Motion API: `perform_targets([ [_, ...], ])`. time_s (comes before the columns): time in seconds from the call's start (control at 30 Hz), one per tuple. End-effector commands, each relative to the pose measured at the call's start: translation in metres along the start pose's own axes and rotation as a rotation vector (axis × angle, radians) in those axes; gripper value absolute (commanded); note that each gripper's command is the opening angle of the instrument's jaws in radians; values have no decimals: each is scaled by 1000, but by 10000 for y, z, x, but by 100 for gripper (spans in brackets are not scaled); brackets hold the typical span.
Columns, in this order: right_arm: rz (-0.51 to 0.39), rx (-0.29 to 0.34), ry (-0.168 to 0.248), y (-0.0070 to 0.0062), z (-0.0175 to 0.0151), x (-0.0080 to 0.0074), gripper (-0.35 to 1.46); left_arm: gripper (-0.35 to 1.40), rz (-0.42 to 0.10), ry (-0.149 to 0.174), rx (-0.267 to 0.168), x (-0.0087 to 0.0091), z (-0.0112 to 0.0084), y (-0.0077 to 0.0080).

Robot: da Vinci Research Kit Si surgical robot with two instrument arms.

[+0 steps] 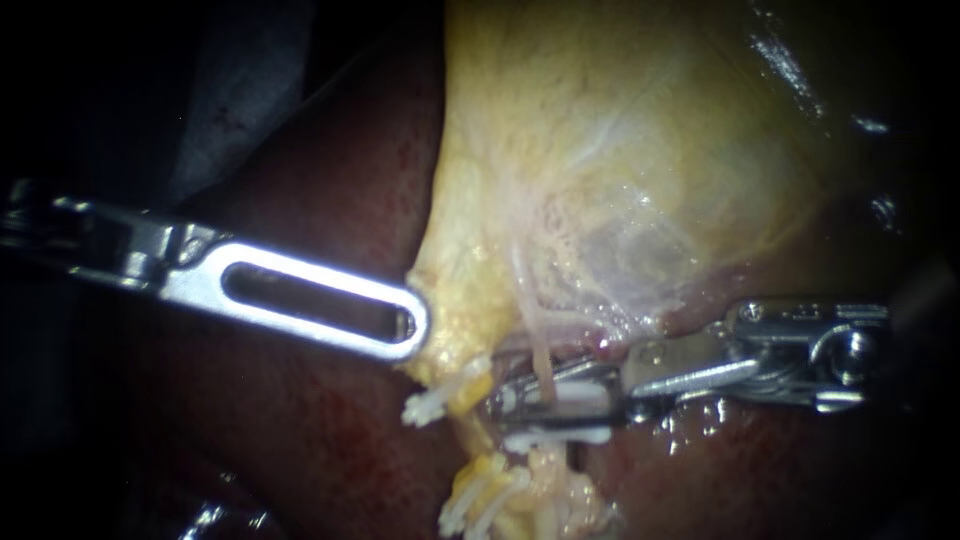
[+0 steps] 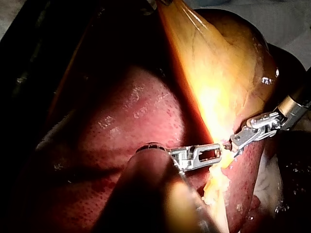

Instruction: Clipping second clip right tube

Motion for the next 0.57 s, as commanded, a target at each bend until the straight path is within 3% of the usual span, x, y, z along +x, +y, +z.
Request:
perform_targets([
  [0.03, 7, 1, 0, 0, 0, 0, -35, -35, 0, 1, 0, 0, 0, 0],
  [0.57, 11, 4, -3, 0, 1, -2, -35, -35, 0, 0, 0, 0, 1, 0],
])
